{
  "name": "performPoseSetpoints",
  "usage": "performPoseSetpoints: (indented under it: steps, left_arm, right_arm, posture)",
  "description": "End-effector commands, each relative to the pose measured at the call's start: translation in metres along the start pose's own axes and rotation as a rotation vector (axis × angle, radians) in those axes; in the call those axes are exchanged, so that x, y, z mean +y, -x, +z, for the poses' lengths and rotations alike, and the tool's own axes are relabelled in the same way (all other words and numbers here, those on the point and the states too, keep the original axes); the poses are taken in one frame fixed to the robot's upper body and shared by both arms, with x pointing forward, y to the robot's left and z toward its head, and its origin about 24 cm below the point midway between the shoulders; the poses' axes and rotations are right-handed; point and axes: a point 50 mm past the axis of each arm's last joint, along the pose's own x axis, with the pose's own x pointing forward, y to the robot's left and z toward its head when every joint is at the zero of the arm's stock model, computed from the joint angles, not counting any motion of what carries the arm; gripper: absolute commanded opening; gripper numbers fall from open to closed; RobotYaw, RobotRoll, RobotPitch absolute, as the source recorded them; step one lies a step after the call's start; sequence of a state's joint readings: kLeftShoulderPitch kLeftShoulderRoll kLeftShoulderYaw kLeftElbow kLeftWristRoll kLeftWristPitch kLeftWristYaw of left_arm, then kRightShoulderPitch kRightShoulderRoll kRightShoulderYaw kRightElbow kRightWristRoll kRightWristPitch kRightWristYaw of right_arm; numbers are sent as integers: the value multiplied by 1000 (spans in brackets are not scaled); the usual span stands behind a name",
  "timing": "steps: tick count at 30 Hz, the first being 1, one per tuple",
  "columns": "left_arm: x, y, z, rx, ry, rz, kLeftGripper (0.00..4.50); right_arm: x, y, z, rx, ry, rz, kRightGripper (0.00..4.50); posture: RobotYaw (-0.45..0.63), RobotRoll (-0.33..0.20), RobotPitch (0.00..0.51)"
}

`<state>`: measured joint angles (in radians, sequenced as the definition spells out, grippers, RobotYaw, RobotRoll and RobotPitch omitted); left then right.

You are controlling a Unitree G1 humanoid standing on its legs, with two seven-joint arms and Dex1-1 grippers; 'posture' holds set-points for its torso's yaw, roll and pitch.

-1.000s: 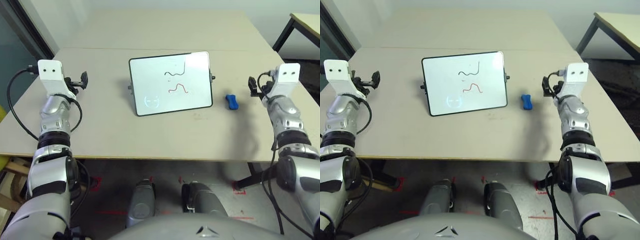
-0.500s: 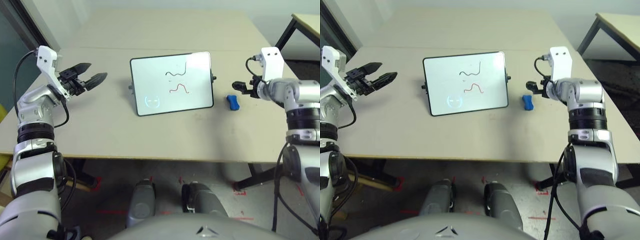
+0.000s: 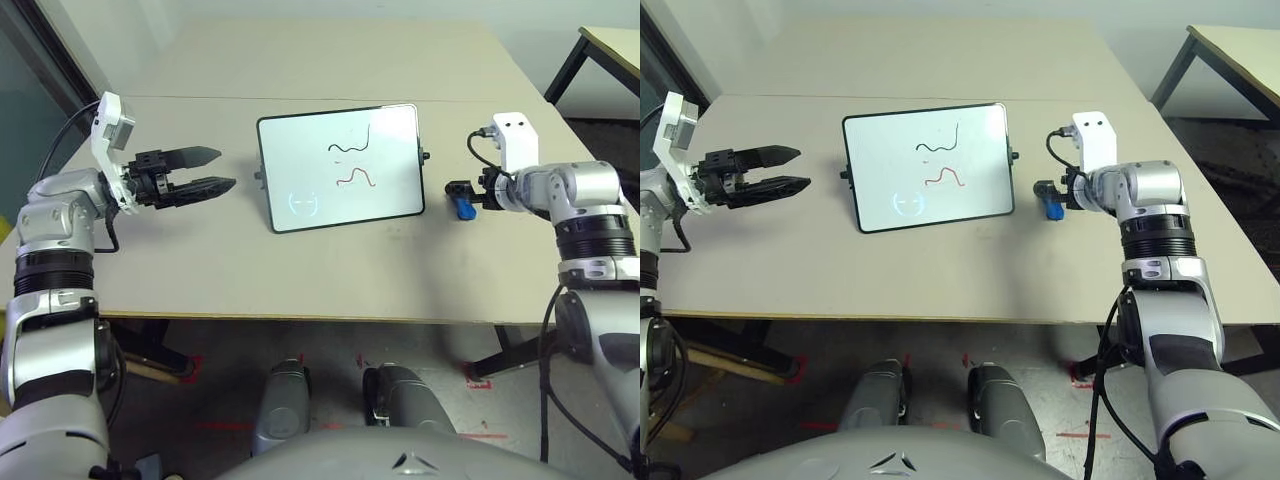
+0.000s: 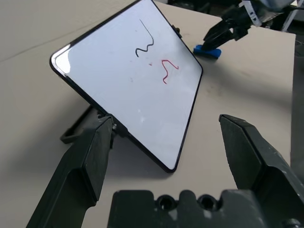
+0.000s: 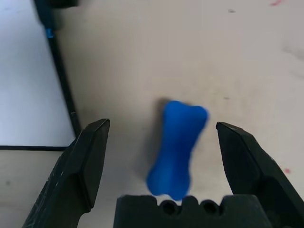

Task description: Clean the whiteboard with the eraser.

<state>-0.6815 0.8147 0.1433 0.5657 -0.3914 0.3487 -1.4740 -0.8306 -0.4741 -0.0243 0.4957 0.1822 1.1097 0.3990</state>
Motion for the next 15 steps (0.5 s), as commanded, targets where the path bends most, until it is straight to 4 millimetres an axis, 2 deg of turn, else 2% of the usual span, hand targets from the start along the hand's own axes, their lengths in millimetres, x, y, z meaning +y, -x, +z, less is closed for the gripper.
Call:
performPoseSetpoints:
  steps: [1, 4, 7, 15]
  left_arm:
    - [-2, 4, 2, 36, -12, -12, 4500]
    - [-1, 5, 3, 38, -19, -9, 4500]
    - [-2, 6, 5, 35, -23, -9, 4500]
    - [-2, 6, 6, 30, -31, -6, 4500]
  right_arm:
    - [-4, -5, -10, 41, 23, -17, 4455]
    - [-4, -7, -15, 65, 50, -20, 4455]
    - [-6, -9, -20, 80, 45, -21, 3868]
    - [-9, -12, -24, 69, 44, -26, 791]
  posture:
    - [316, 0, 54]
    - [318, 0, 53]
    - [321, 0, 52]
    - [322, 0, 45]
